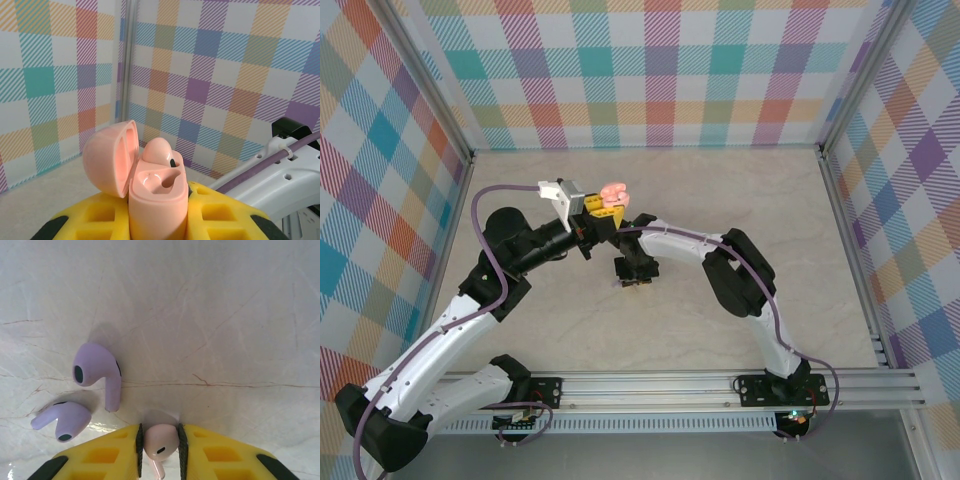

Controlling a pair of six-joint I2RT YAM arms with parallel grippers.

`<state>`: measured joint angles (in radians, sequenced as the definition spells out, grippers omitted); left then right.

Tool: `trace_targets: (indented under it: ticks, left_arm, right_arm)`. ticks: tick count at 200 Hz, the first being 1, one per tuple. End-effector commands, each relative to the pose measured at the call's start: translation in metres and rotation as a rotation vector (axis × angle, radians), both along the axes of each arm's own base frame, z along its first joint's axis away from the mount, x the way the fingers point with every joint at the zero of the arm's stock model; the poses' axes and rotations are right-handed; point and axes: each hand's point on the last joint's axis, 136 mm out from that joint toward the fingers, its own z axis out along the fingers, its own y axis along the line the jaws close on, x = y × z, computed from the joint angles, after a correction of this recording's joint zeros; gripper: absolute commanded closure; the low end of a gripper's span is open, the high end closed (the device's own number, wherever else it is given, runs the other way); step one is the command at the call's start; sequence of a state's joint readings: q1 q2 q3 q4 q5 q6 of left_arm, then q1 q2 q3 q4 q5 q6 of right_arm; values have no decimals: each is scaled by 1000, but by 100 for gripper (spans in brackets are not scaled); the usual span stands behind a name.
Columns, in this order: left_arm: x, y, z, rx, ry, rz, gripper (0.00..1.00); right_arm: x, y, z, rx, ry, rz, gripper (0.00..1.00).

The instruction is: Insert the wireless bluetooth earbuds into the charging case

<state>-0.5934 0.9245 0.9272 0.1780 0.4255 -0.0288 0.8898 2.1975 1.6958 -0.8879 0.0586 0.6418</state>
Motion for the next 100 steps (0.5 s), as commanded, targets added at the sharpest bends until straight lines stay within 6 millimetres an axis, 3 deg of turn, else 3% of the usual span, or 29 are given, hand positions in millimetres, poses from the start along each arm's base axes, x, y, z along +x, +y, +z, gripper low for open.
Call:
trace_targets:
  ticks: [1,72,100]
  left_arm:
    - [-6,-1,8,-15,-34,-16,79]
    - [-7,-1,10,-18,-33,-24,79]
    - [-6,-2,8,-18,-27,-27,79]
  right_arm:
    - [-2,-28,-6,-87,4,-3,75]
    - [13,-90,0,-122,-14,-53,76]
    - [16,-99,-1,-108,-8,-61,75]
